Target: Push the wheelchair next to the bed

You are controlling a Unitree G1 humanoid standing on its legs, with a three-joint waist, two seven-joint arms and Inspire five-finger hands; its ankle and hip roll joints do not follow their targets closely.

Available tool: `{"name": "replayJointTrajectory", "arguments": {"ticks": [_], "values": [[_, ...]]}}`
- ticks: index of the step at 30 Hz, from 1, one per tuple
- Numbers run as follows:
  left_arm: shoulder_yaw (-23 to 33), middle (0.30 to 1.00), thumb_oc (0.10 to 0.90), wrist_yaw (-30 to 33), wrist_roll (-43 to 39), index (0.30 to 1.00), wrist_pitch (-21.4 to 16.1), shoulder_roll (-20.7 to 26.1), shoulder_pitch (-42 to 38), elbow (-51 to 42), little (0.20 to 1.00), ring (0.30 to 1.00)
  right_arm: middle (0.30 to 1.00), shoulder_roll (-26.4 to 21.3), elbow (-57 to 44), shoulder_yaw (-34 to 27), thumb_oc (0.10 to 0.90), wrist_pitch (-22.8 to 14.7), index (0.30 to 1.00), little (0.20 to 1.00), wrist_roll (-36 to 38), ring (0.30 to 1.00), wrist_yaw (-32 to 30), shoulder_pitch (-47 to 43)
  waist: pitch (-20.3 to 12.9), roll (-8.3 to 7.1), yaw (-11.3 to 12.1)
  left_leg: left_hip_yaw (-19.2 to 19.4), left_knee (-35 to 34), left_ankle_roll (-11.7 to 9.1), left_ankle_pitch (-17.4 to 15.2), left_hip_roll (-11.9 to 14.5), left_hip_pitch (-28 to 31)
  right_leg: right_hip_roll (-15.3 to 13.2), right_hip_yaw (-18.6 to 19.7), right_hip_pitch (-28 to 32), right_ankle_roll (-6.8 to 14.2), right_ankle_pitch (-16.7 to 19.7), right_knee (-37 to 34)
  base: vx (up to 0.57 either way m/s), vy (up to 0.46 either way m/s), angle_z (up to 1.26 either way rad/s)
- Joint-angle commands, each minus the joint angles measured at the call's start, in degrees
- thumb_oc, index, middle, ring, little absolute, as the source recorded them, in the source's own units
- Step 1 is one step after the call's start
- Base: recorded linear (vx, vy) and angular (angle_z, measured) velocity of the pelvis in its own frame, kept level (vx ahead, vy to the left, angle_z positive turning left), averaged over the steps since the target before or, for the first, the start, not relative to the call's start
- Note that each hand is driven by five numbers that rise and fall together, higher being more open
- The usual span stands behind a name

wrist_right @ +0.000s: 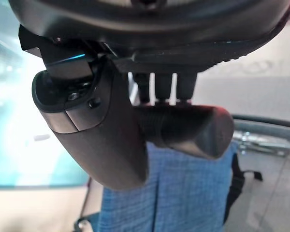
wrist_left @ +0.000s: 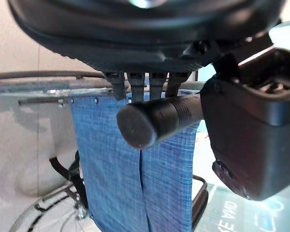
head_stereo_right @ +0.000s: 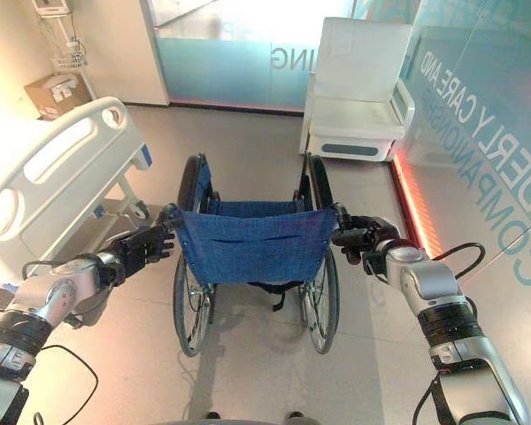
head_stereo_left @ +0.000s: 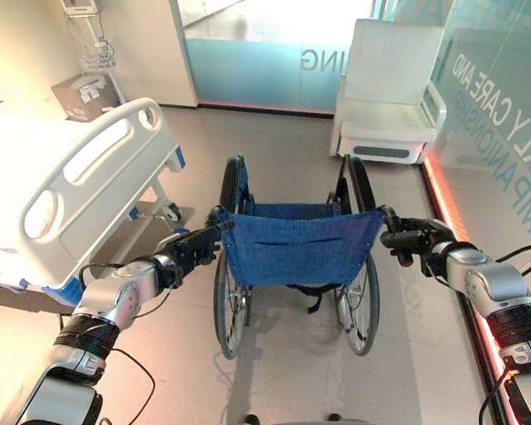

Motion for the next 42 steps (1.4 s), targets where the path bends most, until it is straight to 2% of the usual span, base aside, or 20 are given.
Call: {"name": "replayJointTrajectory", "arguments": {"ticks": [1, 12, 13, 14, 15, 16, 24, 27, 28, 30, 31, 35, 41, 42], "values": [[-2.86, 0.9, 0.8, -1.87, 1.14, 0.9, -8.02, -1.0, -16.31, -1.59, 0.9, 0.9, 0.3, 5.26, -3.59, 8.54, 0.4, -2.96, 0.3, 0.3, 7.22, 0.3, 5.43, -7.28, -1.64, 1.22, 1.27, 1.35, 0.73, 0.62, -7.34, -4.78, 0.8, 1.19, -0.56, -0.38, 0.08, -2.53, 0.17, 0.0, 0.0, 0.0], [-5.48, 0.9, 0.8, 0.08, 1.65, 0.9, -8.21, -3.62, -17.73, -1.32, 0.9, 0.9, 0.3, 6.68, -3.43, 9.36, 0.4, -4.02, 0.3, 0.3, 6.38, 0.3, 5.31, -7.57, -1.78, 1.1, 0.66, 1.14, 0.64, 0.62, -7.3, -4.71, 1.04, 1.66, 0.28, -0.43, -0.13, -2.51, 0.16, 0.0, -0.011, 0.0], [-6.02, 0.726, 0.684, 0.77, 2.69, 0.726, -7.84, -4.73, -18.19, -0.77, 0.726, 0.726, 0.3, 7.22, -3.01, 9.65, 0.4, -4.25, 0.3, 0.3, 6.2, 0.3, 5.13, -8.05, -1.75, 1.07, 0.55, 1.08, 0.64, 0.65, -7.29, -4.73, 1.07, 1.74, 0.46, -0.44, -0.19, -2.49, 0.16, 0.01, -0.016, -0.03], [-6.23, 0.613, 0.609, 0.91, 2.72, 0.613, -7.71, -4.95, -18.37, -0.6, 0.613, 0.613, 0.3, 7.35, -2.96, 9.77, 0.4, -4.26, 0.3, 0.3, 6.25, 0.3, 5.02, -8.22, -1.72, 1.07, 0.5, 1.08, 0.64, 0.66, -7.28, -4.74, 1.08, 1.76, 0.53, -0.44, -0.18, -2.48, 0.16, 0.01, -0.018, -0.03], [-6.98, 0.331, 0.42, 0.69, 3.51, 0.331, -6.63, -5.87, -18.98, 0.26, 0.331, 0.331, 0.3, 7.87, -2.61, 10.09, 0.4, -4.19, 0.3, 0.3, 6.37, 0.3, 4.61, -8.81, -1.71, 1.05, 0.36, 1.07, 0.66, 0.69, -7.24, -4.76, 1.1, 1.77, 0.71, -0.45, -0.18, -2.43, 0.16, 0.01, -0.012, -0.03], [-7.4, 0.3, 0.4, 0.85, 3.62, 0.3, -6.37, -6.3, -19.37, 0.85, 0.3, 0.3, 0.3, 8.07, -2.36, 10.22, 0.4, -4.09, 0.3, 0.3, 6.28, 0.3, 4.56, -9.22, -1.67, 1.04, 0.3, 1.04, 0.68, 0.71, -7.23, -4.78, 1.1, 1.77, 0.8, -0.46, -0.18, -2.39, 0.16, 0.01, -0.017, -0.09], [-10.93, 0.3, 0.4, -6.17, -1.67, 0.3, 5.26, -10.65, -19.96, 4.87, 0.3, 0.3, 0.3, 9.69, -1.15, 11.26, 0.4, -4.82, 0.3, 0.3, 6.19, 0.3, 3.29, -10.87, -0.97, 1.0, -0.31, 1.53, 0.81, 0.89, -7.11, -4.75, 0.91, 1.64, 1.17, -0.96, 0.14, -1.68, 0.16, 0.0, -0.01, -0.05], [-11.4, 0.3, 0.4, -8.24, -4.66, 0.3, 7.17, -11.89, -19.32, 5.33, 0.3, 0.3, 0.3, 9.66, -0.95, 11.38, 0.4, -5.66, 0.3, 0.3, 6.49, 0.3, 3.0, -10.81, -0.71, 1.03, -0.55, 1.83, 0.76, 0.93, -7.14, -4.68, 0.93, 1.69, 1.36, -1.17, 0.26, -1.53, 0.16, 0.0, -0.006, -0.03], [-11.68, 0.3, 0.4, -8.79, -8.62, 0.3, 7.52, -12.69, -18.97, 5.55, 0.3, 0.3, 0.3, 9.83, -0.92, 11.37, 0.4, -6.08, 0.3, 0.3, 6.75, 0.3, 2.51, -10.74, -0.58, 1.02, -0.7, 2.09, 0.79, 0.95, -7.11, -4.6, 0.95, 1.7, 1.46, -1.25, 0.25, -1.37, 0.16, 0.0, -0.007, -0.03], [-11.52, 0.3, 0.4, -8.61, -12.22, 0.3, 7.4, -14.22, -18.29, 5.26, 0.3, 0.3, 0.3, 10.09, -1.11, 11.38, 0.4, -6.27, 0.3, 0.3, 7.01, 0.3, 1.83, -10.63, -0.46, 1.02, -0.86, 2.23, 0.73, 0.95, -7.12, -4.57, 1.04, 1.75, 1.59, -1.27, 0.32, -1.3, 0.16, 0.0, -0.006, -0.02], [-11.53, 0.3, 0.4, -8.12, -18.09, 0.3, 7.09, -15.23, -17.91, 4.98, 0.3, 0.3, 0.3, 9.99, -1.27, 11.3, 0.4, -6.67, 0.3, 0.3, 7.53, 0.3, 1.45, -10.33, -0.4, 0.93, -1.03, 2.47, 0.75, 0.95, -7.16, -4.5, 1.02, 1.75, 1.69, -1.33, 0.35, -1.23, 0.16, 0.01, -0.019, -0.04], [-10.35, 0.3, 0.4, -6.55, -28.2, 0.3, 4.78, -18.72, -16.15, 3.72, 0.3, 0.3, 0.3, 10.16, -1.62, 10.94, 0.4, -6.97, 0.3, 0.3, 8.17, 0.3, 0.83, -9.74, -0.39, 0.69, -1.46, 3.02, 0.75, 0.91, -7.29, -4.27, 1.22, 1.73, 1.84, -1.38, 0.44, -1.09, 0.16, 0.01, -0.011, -0.03], [-8.25, 0.3, 0.4, -3.48, -42.43, 0.3, -1.82, -22.5, -15.47, -0.27, 0.3, 0.3, 0.3, 10.46, -1.79, 9.95, 0.4, -7.69, 0.3, 0.3, 10.24, 0.3, 0.25, -9.24, -0.44, 0.4, -1.84, 3.78, 0.72, 0.87, -7.58, -4.01, 1.58, 1.62, 1.74, -1.29, 0.36, -1.08, 0.22, 0.0, 0.0, 0.0], [-7.77, 0.3, 0.4, -2.86, -45.19, 0.3, -4.54, -22.67, -15.57, -1.35, 0.3, 0.3, 0.3, 10.58, -2.27, 9.77, 0.4, -7.5, 0.3, 0.3, 11.89, 0.3, -0.68, -9.14, -0.48, 0.34, -1.82, 3.79, 0.8, 0.79, -7.58, -3.96, 1.61, 1.5, 1.57, -1.23, 0.33, -1.11, 0.28, 0.0, 0.0, 0.0]]}}
